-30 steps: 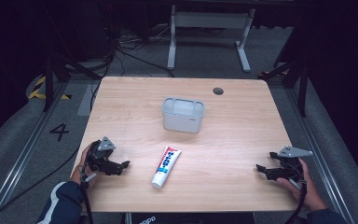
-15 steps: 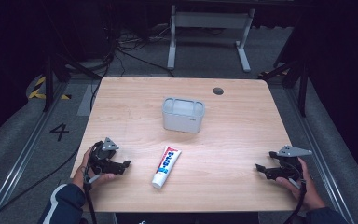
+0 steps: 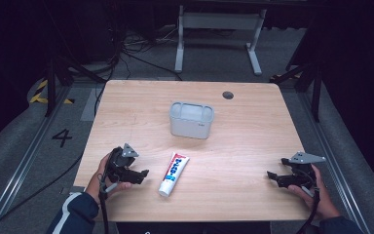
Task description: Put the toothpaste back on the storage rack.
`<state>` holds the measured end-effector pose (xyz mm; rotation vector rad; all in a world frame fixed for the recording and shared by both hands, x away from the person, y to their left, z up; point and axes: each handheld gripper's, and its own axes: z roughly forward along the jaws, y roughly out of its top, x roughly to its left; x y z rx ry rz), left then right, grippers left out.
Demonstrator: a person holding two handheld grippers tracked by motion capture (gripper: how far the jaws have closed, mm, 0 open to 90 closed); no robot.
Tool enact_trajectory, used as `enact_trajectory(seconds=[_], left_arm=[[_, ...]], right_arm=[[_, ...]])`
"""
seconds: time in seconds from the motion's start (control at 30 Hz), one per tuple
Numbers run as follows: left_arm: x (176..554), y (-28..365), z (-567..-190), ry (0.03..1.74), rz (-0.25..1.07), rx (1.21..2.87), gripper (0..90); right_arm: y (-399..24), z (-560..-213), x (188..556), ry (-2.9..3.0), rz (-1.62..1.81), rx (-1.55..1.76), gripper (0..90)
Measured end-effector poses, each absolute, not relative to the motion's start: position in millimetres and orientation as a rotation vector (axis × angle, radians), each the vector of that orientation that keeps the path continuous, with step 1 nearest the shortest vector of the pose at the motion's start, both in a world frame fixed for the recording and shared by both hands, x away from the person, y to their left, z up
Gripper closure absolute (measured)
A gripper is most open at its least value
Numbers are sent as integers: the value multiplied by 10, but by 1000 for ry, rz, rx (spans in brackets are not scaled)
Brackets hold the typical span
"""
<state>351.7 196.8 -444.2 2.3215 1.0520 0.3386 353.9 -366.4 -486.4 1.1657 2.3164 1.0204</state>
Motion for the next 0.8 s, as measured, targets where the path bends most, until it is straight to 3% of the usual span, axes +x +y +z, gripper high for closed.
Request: enact_trajectory(seconds=[0.8], left_arm=[[3585, 1244, -4248, 938, 213, 2372, 204]], right_arm=[[-3670, -4867, 3524, 2312, 1019, 1166, 153]])
